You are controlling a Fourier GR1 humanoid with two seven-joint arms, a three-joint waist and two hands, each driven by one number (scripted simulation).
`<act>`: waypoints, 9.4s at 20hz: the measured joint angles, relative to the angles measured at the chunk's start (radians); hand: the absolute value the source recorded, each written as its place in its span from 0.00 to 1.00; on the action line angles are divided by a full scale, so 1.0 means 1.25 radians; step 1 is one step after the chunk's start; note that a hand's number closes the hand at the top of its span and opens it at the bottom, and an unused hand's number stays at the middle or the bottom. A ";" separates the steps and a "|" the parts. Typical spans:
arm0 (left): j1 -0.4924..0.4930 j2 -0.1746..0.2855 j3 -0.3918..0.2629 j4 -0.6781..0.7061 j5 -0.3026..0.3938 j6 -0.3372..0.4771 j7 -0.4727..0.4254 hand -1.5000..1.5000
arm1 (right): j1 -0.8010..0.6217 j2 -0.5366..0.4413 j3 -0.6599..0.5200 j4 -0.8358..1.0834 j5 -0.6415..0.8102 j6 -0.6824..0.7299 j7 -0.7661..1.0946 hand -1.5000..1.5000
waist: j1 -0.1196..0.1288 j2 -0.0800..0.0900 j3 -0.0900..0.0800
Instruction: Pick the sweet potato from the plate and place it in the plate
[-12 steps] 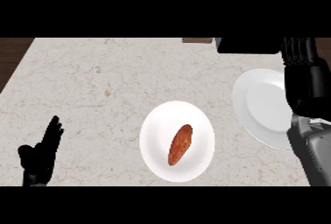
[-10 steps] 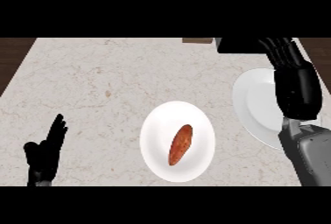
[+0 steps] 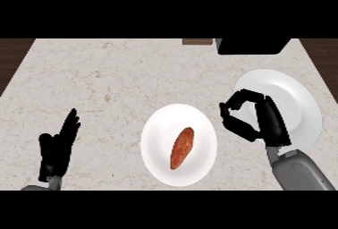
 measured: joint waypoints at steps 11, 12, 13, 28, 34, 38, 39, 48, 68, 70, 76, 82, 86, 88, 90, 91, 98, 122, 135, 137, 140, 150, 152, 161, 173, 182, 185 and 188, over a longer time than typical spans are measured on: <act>-0.054 -0.023 -0.029 -0.052 -0.026 0.030 0.106 0.50 | 0.239 0.194 0.094 0.052 -0.079 -0.055 -0.302 0.00 | 0.013 0.005 0.011; -0.055 -0.026 -0.029 -0.050 -0.029 0.028 0.105 0.50 | 0.230 0.183 0.101 0.065 -0.055 -0.057 -0.290 0.00 | 0.015 0.005 0.011; -0.058 -0.027 -0.029 -0.051 -0.032 0.032 0.112 0.50 | 0.231 0.166 0.114 0.062 -0.024 -0.062 -0.264 0.00 | 0.015 0.004 0.010; -0.052 -0.033 -0.023 -0.076 -0.052 0.023 0.141 0.50 | 0.041 0.052 0.218 -0.052 0.215 0.224 0.333 0.00 | 0.023 0.003 0.008; -0.046 -0.049 -0.010 -0.079 -0.070 0.012 0.145 0.50 | -0.018 0.099 0.203 -0.029 0.198 0.361 0.442 0.00 | 0.023 0.004 0.009; -0.040 -0.060 0.010 -0.090 -0.093 -0.002 0.166 0.50 | -0.020 0.138 0.175 0.018 0.222 0.395 0.432 0.00 | 0.022 0.004 0.010; -0.032 -0.062 0.018 -0.098 -0.099 -0.008 0.168 0.50 | -0.014 0.145 0.170 0.015 0.231 0.406 0.433 0.00 | 0.022 0.005 0.010; -0.028 -0.119 0.059 -0.088 -0.163 -0.040 0.169 0.50 | -0.013 0.225 0.115 0.081 0.309 0.470 0.395 0.00 | 0.021 0.005 0.010; -0.030 -0.182 0.143 -0.088 -0.239 -0.120 0.181 0.50 | 0.002 0.297 0.063 0.228 0.473 0.423 0.225 1.00 | 0.021 0.003 0.009; -0.025 -0.182 0.150 -0.102 -0.242 -0.127 0.188 0.50 | 0.001 0.290 0.049 0.235 0.487 0.413 0.201 1.00 | 0.021 0.003 0.010; -0.025 -0.203 0.152 -0.096 -0.264 -0.120 0.186 0.50 | 0.001 0.220 0.029 0.224 0.522 0.411 0.107 1.00 | 0.020 0.004 0.010; -0.027 -0.199 0.165 -0.096 -0.263 -0.133 0.188 0.50 | 0.023 0.143 -0.009 0.173 0.558 0.353 0.036 1.00 | 0.018 0.004 0.010; -0.014 -0.204 0.162 -0.103 -0.267 -0.134 0.182 0.50 | 0.036 0.101 -0.052 0.073 0.558 0.326 0.024 1.00 | 0.015 0.003 0.010; -0.011 -0.204 0.163 -0.107 -0.269 -0.135 0.184 0.50 | 0.045 0.093 -0.073 0.008 0.546 0.326 0.032 1.00 | 0.013 0.002 0.010; -0.015 -0.200 0.168 -0.104 -0.267 -0.139 0.191 0.50 | 0.043 0.093 -0.105 -0.045 0.539 0.304 0.047 1.00 | 0.011 0.002 0.009; -0.017 -0.195 0.174 -0.103 -0.262 -0.143 0.192 0.50 | 0.045 0.094 -0.117 -0.076 0.543 0.293 0.061 1.00 | 0.009 0.001 0.009; -0.016 -0.213 0.167 -0.117 -0.275 -0.135 0.201 0.50 | 0.063 0.074 -0.240 -0.180 0.528 0.262 0.118 1.00 | 0.014 0.003 0.009; -0.016 -0.230 0.180 -0.126 -0.299 -0.166 0.204 0.50 | -0.201 -0.049 -0.453 0.513 0.481 0.303 -0.101 1.00 | 0.034 0.009 0.010; -0.013 -0.227 0.195 -0.130 -0.294 -0.177 0.202 0.50 | -0.277 -0.098 -0.504 0.766 0.411 0.415 -0.366 0.00 | 0.029 0.008 0.011; -0.013 -0.232 0.197 -0.124 -0.294 -0.173 0.200 0.50 | -0.285 -0.086 -0.551 0.764 0.347 0.439 -0.408 0.00 | 0.024 0.007 0.011; 0.004 -0.234 0.196 -0.120 -0.295 -0.173 0.186 0.50 | -0.292 -0.088 -0.627 0.773 0.254 0.492 -0.443 0.00 | 0.021 0.006 0.011; -0.024 -0.242 0.196 -0.110 -0.306 -0.174 0.192 0.50 | -0.282 -0.175 -0.721 0.904 0.127 0.648 -0.553 0.00 | 0.031 0.009 0.011; -0.016 -0.247 0.194 -0.104 -0.307 -0.174 0.182 0.50 | -0.280 -0.183 -0.717 0.926 0.125 0.650 -0.570 0.00 | 0.033 0.010 0.011; -0.014 -0.250 0.193 -0.120 -0.316 -0.179 0.193 0.50 | -0.265 -0.168 -0.685 0.964 0.126 0.599 -0.635 0.00 | 0.034 0.010 0.011; -0.012 -0.257 0.200 -0.128 -0.322 -0.184 0.198 0.50 | -0.268 -0.171 -0.655 1.031 0.138 0.520 -0.680 0.00 | 0.037 0.011 0.011; -0.016 -0.261 0.202 -0.122 -0.325 -0.189 0.194 0.50 | -0.255 -0.220 -0.657 1.074 0.140 0.497 -0.706 0.00 | 0.043 0.014 0.012; -0.029 -0.257 0.206 -0.121 -0.320 -0.197 0.200 0.50 | -0.260 -0.236 -0.659 1.086 0.140 0.495 -0.703 0.00 | 0.046 0.016 0.013; -0.040 -0.261 0.209 -0.114 -0.319 -0.196 0.202 0.50 | -0.252 -0.253 -0.665 1.094 0.136 0.495 -0.709 0.00 | 0.046 0.016 0.013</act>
